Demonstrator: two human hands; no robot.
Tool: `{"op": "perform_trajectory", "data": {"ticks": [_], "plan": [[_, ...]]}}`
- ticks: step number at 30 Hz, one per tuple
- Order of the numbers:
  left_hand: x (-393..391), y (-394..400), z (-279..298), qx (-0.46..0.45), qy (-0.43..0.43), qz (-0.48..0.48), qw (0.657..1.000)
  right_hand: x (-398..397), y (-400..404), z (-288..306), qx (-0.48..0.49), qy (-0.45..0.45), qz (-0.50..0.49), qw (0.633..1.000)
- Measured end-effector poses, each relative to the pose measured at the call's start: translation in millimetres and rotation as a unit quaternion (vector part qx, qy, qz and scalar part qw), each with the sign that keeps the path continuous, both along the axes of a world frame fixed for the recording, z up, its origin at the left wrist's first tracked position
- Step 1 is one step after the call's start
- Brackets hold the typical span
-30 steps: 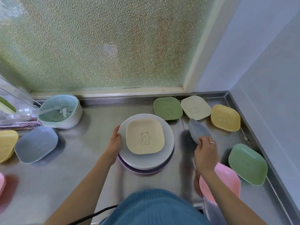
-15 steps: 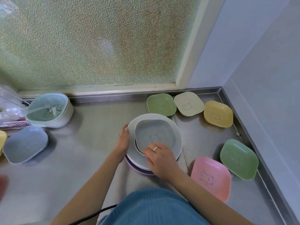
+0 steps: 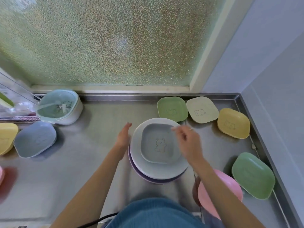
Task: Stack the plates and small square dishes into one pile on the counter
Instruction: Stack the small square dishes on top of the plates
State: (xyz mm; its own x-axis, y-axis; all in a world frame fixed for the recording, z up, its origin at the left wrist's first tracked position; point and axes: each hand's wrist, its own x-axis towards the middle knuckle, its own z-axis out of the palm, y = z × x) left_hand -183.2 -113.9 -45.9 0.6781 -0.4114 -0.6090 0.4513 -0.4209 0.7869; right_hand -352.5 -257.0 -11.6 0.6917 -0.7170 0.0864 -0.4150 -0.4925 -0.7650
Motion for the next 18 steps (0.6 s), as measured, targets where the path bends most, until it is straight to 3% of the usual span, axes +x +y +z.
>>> {"op": "perform_trajectory", "data": {"ticks": [3, 9, 13, 18], "plan": [[16.9, -5.7, 4.4, 0.000, -0.021, -0.011, 1.000, 4.8, -52.3, -0.4, -0.003, 0.041, -0.137, 0.990], [9.0, -31.7, 1.2, 0.028, -0.030, -0.091, 0.995, 39.7, -104.9, -51.7, 0.137, 0.228, -0.029, 0.963], [1.5, -35.9, -4.4, 0.030, -0.046, -0.088, 0.995, 56.3, -107.2, -66.7, 0.181, 0.232, -0.047, 0.955], [1.6, -34.9, -7.7, 0.050, -0.057, -0.086, 0.993, 54.4, -110.8, -71.7, 0.153, 0.181, -0.100, 0.966]]}}
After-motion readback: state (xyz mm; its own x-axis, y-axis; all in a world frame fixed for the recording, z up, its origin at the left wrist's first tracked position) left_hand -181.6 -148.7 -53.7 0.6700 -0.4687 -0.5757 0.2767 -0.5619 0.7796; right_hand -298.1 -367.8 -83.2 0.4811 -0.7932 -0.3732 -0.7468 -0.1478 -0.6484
